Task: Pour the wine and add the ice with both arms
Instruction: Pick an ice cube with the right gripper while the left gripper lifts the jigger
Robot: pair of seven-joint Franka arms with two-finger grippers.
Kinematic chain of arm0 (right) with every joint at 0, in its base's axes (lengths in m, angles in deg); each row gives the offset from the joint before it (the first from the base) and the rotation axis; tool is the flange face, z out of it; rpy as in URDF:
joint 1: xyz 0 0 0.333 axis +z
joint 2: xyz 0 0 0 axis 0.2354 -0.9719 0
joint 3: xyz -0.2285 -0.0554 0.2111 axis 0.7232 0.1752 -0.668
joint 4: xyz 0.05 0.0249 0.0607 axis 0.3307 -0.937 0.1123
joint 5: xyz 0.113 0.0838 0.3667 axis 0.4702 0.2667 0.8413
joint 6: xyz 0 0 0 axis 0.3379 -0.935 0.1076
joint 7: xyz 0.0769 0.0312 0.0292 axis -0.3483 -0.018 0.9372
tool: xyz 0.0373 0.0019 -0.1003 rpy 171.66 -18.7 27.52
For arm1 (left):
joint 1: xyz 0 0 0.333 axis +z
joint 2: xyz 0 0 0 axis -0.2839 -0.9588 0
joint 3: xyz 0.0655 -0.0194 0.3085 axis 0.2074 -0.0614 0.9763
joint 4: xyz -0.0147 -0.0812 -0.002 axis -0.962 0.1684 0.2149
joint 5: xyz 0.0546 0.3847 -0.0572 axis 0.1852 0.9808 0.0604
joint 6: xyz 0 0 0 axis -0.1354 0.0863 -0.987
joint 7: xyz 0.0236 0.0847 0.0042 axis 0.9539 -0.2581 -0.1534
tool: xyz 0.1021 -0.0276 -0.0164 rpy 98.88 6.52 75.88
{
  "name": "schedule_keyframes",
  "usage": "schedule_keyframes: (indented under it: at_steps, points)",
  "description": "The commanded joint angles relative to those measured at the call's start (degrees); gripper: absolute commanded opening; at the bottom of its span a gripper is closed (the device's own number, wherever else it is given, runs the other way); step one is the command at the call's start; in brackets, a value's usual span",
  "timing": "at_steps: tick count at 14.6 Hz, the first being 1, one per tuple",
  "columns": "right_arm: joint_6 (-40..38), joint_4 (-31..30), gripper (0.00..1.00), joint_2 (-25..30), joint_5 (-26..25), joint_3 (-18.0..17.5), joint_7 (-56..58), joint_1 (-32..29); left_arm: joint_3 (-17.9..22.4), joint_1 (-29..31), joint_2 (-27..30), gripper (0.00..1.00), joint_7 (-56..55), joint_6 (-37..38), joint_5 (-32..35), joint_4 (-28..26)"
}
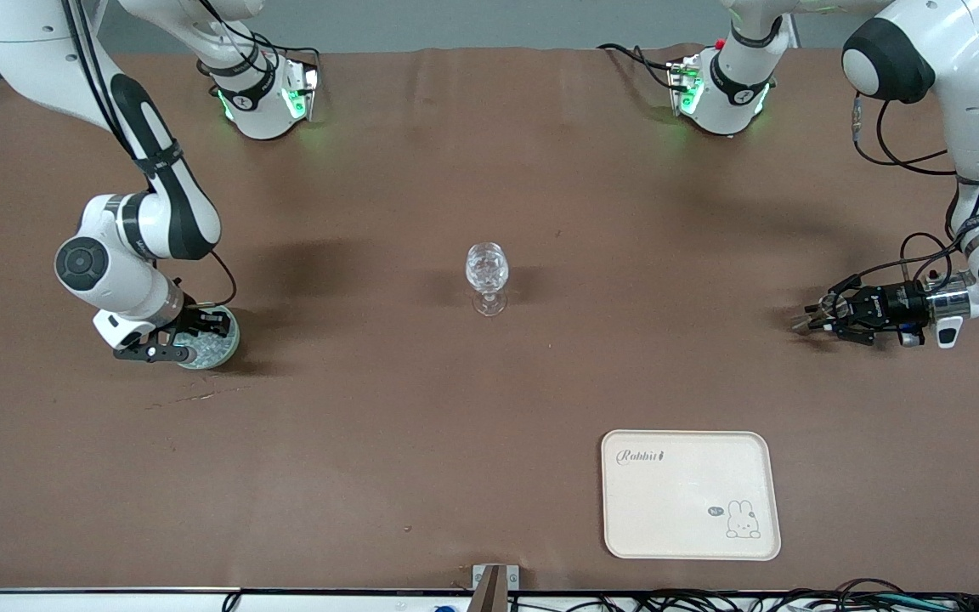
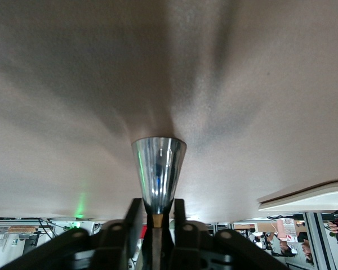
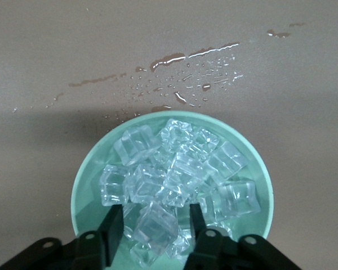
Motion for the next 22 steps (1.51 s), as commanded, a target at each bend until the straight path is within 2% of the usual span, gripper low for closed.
schedule_keyframes:
  at_steps: [1,3,4,7,10,12,14,17,19,22]
  points:
    - [0.1,0.1,0.21,-0.3,0.5,-0.3,-0.1,-0.3,0.4,-0.1,0.6,0.00,0.0,1.2,-1.2,-0.5]
    - [0.0,0.3,0.06,-0.3,0.5,-0.3,-0.4,-0.4,0.5,0.0,1.4,0.00,-0.8,3.1,-1.2,-0.3]
    - [-0.2,0.5,0.03,-0.3,0.5,-0.3,-0.5,-0.4,0.5,-0.1,2.6,0.00,-1.7,3.4,-1.2,-0.3]
    - [-1.2,1.8,0.00,-0.3,0.5,-0.4,-0.6,-0.3,0.4,-1.4,7.2,0.00,-4.7,3.8,-0.5,-0.7]
    - [-10.3,7.7,0.00,0.2,0.6,-0.5,-0.6,-0.3,-3.0,-1.4,13.0,0.00,-5.0,3.5,2.3,-2.9]
    - [-17.1,12.9,0.00,0.8,3.1,-0.4,-0.9,-0.2,-5.7,-1.4,18.4,0.00,-4.9,1.3,3.4,-7.3]
    - [-22.5,17.5,0.00,2.6,3.4,-0.4,-1.0,-0.3,-10.8,-1.1,24.8,0.00,-5.3,-4.1,5.4,-12.7]
    - [-27.0,21.1,0.00,7.7,3.4,-0.2,-1.6,-0.4,-20.0,-0.7,33.7,0.00,-10.0,-13.2,5.5,-20.9]
    - [-30.2,25.1,0.00,9.9,3.3,-0.2,-1.7,-0.5,-28.5,-0.6,37.0,0.00,-17.1,-19.6,5.6,-22.6]
    - [-40.8,35.9,0.00,10.1,3.3,0.2,-1.6,-0.6,-40.0,-0.3,38.1,0.00,-25.7,-26.1,5.5,-22.3]
